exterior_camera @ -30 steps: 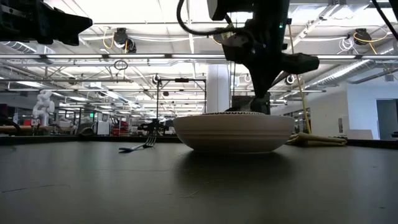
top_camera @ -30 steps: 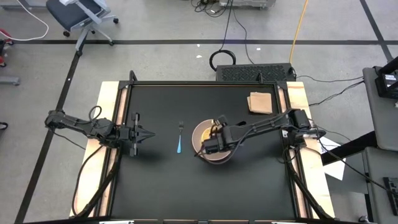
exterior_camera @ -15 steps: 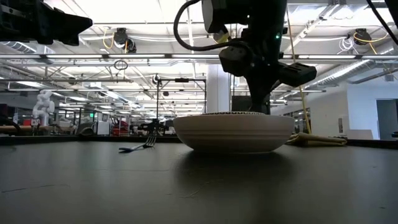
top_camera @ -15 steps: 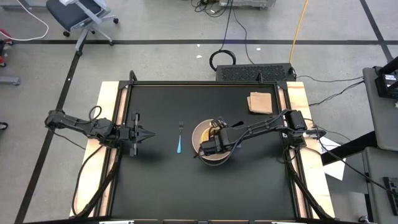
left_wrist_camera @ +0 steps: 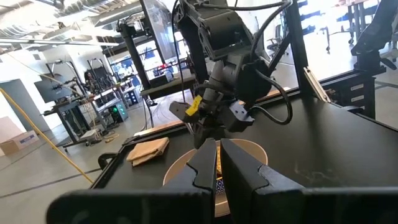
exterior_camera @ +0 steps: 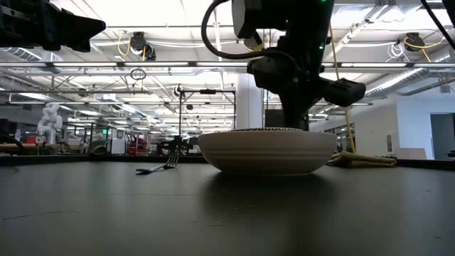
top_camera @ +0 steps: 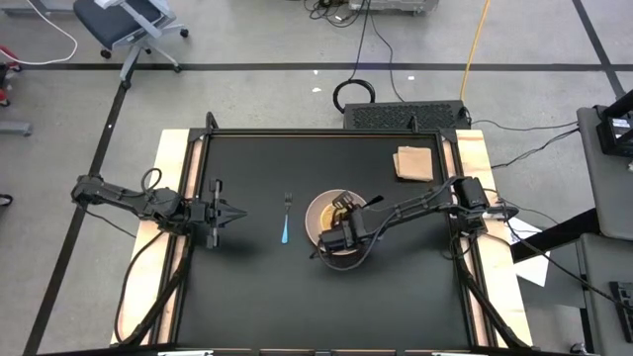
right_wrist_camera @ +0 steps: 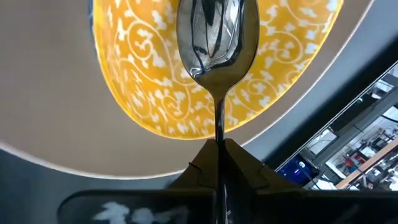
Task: Set table place
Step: Put the silver spoon in the yellow bowl
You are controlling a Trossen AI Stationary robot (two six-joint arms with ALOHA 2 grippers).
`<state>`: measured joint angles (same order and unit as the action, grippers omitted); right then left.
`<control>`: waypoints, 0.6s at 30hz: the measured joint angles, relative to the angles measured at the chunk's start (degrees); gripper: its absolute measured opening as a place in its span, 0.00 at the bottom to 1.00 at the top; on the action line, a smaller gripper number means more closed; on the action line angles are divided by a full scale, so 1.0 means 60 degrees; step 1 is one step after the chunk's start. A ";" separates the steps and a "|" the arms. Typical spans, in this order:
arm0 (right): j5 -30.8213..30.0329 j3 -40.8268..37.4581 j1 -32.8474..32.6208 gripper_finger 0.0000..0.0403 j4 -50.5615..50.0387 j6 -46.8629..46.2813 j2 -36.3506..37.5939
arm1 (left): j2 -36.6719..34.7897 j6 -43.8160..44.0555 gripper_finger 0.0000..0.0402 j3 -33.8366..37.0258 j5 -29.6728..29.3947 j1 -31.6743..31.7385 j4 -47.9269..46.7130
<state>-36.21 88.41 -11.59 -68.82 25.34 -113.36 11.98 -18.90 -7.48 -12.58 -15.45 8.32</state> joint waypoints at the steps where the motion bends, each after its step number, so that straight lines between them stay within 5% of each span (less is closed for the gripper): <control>1: -0.0001 -0.0028 -0.0023 0.00 -0.0006 0.0000 0.0000 | 0.0002 0.0000 0.07 0.0002 0.0000 0.0001 0.0002; 18: -0.0106 -0.0657 -0.0037 0.00 0.0717 0.0426 0.0018 | -0.0001 0.0004 0.07 -0.0001 0.0000 0.0001 0.0004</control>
<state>-36.84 84.47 -11.81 -64.52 27.90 -113.25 11.97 -18.87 -7.49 -12.58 -15.44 8.34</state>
